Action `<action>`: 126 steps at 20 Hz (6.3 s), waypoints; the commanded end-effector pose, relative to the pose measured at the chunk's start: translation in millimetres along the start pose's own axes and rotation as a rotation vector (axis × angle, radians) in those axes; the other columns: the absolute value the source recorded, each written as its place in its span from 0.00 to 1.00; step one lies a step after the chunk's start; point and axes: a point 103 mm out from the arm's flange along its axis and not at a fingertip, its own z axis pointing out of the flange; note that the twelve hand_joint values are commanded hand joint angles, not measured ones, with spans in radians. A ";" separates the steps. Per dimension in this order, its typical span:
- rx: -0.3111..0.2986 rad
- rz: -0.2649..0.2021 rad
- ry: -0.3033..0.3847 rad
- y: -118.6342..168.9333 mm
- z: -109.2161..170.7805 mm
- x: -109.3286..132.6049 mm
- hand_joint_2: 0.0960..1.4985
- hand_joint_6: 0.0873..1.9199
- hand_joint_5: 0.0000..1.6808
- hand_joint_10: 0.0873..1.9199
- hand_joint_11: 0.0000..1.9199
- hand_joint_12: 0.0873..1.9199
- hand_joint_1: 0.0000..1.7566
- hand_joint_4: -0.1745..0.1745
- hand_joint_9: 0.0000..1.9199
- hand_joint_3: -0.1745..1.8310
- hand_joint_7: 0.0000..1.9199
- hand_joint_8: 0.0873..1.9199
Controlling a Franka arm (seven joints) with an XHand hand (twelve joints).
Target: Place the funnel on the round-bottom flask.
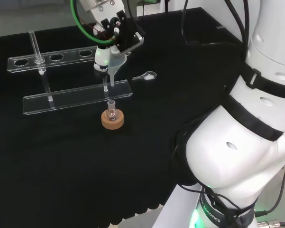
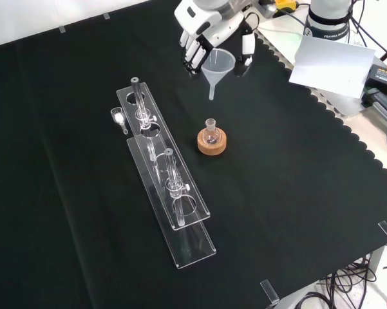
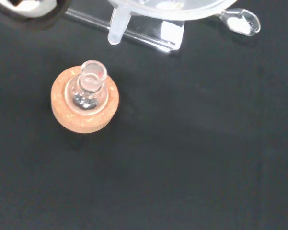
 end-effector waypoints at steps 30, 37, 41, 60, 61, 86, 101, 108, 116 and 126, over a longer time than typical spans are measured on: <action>0.068 -0.038 -0.037 33.6 26.8 35.5 0.45 0.30 0.36 0.23 0.34 0.66 0.44 0.43 0.42 0.36 0.27 0.33; 0.071 -0.042 -0.019 40.4 31.5 26.7 0.45 0.30 0.37 0.23 0.34 0.66 0.44 0.44 0.42 0.36 0.27 0.33; 0.073 -0.042 -0.019 44.9 38.4 20.2 0.45 0.31 0.37 0.23 0.34 0.66 0.44 0.44 0.42 0.36 0.27 0.33; 0.092 -0.042 -0.026 55.1 46.3 27.6 0.45 0.31 0.37 0.23 0.34 0.66 0.44 0.44 0.42 0.36 0.27 0.33; 0.096 -0.042 -0.026 55.2 46.3 27.8 0.45 0.31 0.37 0.23 0.34 0.66 0.44 0.44 0.42 0.36 0.27 0.33; 0.118 -0.064 -0.031 65.3 58.5 30.6 0.45 0.31 0.37 0.23 0.34 0.66 0.44 0.44 0.41 0.36 0.27 0.33; 0.118 -0.051 -0.034 73.7 69.0 32.7 0.45 0.31 0.37 0.23 0.34 0.65 0.44 0.43 0.41 0.36 0.26 0.33; 0.124 -0.051 -0.041 74.9 71.2 32.9 0.45 0.31 0.35 0.23 0.34 0.65 0.44 0.42 0.40 0.36 0.26 0.33; 0.134 -0.054 -0.037 76.8 74.4 33.3 0.45 0.30 0.33 0.23 0.34 0.65 0.44 0.40 0.40 0.36 0.25 0.34; 0.148 -0.057 -0.022 82.4 81.6 35.6 0.44 0.28 0.28 0.24 0.33 0.65 0.43 0.36 0.38 0.36 0.24 0.34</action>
